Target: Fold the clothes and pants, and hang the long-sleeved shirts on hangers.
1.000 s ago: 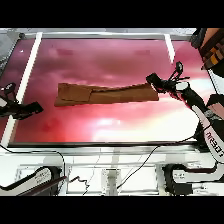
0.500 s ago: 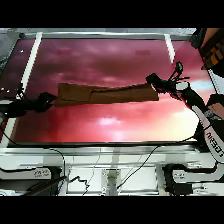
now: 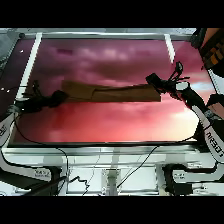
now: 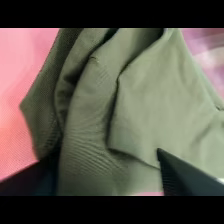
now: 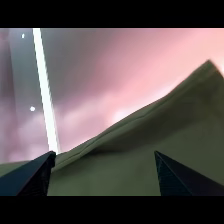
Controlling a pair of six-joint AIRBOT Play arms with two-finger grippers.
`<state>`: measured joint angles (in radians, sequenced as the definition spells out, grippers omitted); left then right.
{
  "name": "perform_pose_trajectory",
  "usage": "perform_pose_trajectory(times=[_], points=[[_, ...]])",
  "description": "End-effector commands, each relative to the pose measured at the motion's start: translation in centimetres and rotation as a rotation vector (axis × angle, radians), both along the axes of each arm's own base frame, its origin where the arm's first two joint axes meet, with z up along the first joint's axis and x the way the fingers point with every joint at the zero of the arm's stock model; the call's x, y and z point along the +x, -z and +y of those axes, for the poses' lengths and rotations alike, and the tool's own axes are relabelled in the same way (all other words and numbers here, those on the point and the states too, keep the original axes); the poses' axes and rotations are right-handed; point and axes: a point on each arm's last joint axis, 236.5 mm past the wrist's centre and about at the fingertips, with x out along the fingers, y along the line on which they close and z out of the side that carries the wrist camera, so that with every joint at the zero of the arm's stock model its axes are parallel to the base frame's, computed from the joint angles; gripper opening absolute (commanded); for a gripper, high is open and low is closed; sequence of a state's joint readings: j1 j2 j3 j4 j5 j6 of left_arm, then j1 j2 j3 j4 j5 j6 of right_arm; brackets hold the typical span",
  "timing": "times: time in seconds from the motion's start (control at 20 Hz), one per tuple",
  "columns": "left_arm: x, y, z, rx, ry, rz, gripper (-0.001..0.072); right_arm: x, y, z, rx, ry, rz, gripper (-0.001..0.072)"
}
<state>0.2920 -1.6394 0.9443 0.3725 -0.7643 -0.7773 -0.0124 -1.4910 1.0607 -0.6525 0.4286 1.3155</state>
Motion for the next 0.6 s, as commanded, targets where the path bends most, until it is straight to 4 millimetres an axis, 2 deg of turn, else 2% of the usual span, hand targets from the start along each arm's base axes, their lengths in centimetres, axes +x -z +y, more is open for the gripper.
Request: perform_pose_trajectory(times=[0.0,0.05,0.1,0.15,0.2,0.25,0.3,0.45,0.55], points=[[2.3,-0.4,-0.8,0.095,-0.009,-0.063,0.0204,-0.1,0.0,0.2,0.003,-0.007,0.004,0.0685],[2.8,-0.7,-1.2,0.108,-0.005,-0.078,0.0010,-0.1,0.0,0.2,0.004,-0.009,0.005,0.0685],[3.3,-1.2,-1.6,0.116,0.009,-0.096,0.0014,-0.2,0.1,0.3,0.005,-0.014,0.008,0.0674],[3.9,-2.1,-1.8,0.123,0.018,-0.119,0.0013,-0.4,0.0,0.5,-0.005,-0.034,0.012,0.0539],[4.4,-3.1,-2.0,0.139,0.035,-0.145,0.0013,-0.5,-0.2,0.8,-0.029,-0.074,0.009,0.0339],[4.8,-4.4,-2.0,0.176,0.067,-0.179,0.0013,-0.6,-0.7,1.4,-0.066,-0.143,-0.003,0.0084],[4.9,-5.7,-2.1,0.216,0.115,-0.209,0.0013,-0.7,-1.5,2.0,-0.096,-0.205,-0.021,0.0011],[3.8,-10.8,-3.1,0.318,0.277,-0.299,0.0013,0.3,-5.1,3.4,-0.099,-0.275,-0.077,0.0010],[2.8,-15.0,-3.4,0.380,0.334,-0.371,0.0013,0.5,-6.9,5.3,-0.145,-0.350,-0.109,0.0009]])
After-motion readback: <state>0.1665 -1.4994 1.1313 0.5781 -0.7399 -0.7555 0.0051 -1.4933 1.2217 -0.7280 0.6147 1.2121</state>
